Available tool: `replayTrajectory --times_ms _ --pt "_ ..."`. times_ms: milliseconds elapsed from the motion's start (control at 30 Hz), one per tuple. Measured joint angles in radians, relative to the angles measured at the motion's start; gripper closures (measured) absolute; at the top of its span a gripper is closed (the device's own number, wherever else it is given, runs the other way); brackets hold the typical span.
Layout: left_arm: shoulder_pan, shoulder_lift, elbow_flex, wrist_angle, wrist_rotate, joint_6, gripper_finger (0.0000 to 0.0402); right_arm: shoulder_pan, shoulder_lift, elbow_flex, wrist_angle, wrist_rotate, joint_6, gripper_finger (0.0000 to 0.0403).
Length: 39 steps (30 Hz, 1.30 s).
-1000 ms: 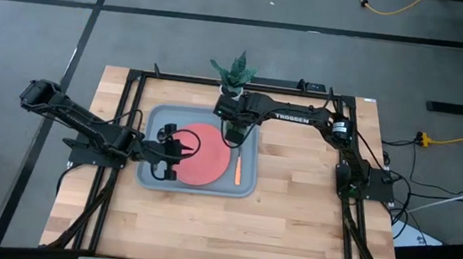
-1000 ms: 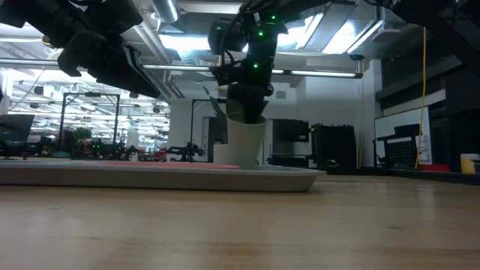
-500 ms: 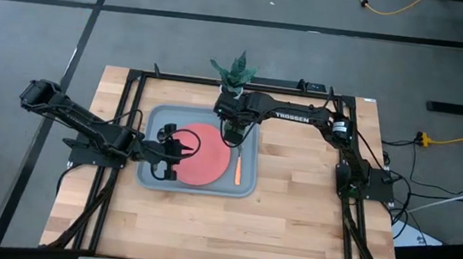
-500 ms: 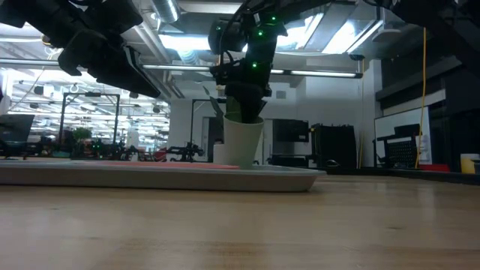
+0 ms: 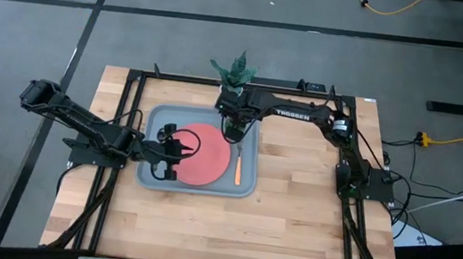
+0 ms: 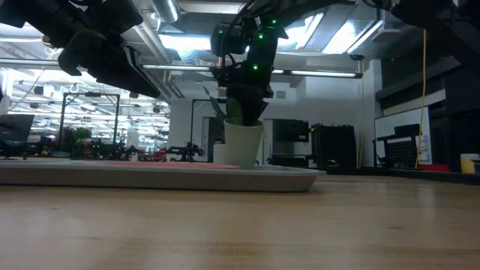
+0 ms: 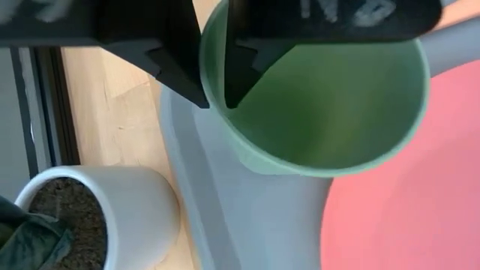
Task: Pick and place plate/cup/fork/spoon on tray
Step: Put the green cup on the blue tray above the plate, then adjust the blue tray
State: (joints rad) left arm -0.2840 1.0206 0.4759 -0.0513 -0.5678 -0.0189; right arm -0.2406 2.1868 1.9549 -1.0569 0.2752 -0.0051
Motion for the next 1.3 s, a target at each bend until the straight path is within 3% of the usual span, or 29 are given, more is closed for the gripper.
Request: replayTrajectory --times_ms 600,900,1067,1300 --pt "0.000 0.000 0.000 0.000 0.000 0.000 0.0348 -0.012 -0.003 0.002 -0.009 0.064 -0.004 0.0329" --pt "0.000 0.000 0.000 0.000 0.000 0.000 0.0348 -0.012 -0.004 0.096 -0.070 0.072 -0.003 0.0329" --pt "0.000 0.000 0.000 0.000 0.000 0.000 0.0348 -0.009 -0.005 0.181 -0.215 0.072 0.027 0.0329" --pt "0.000 0.000 0.000 -0.008 -0.042 -0.061 0.0348 0.038 -0.008 0.328 -0.523 0.009 0.233 0.0329"
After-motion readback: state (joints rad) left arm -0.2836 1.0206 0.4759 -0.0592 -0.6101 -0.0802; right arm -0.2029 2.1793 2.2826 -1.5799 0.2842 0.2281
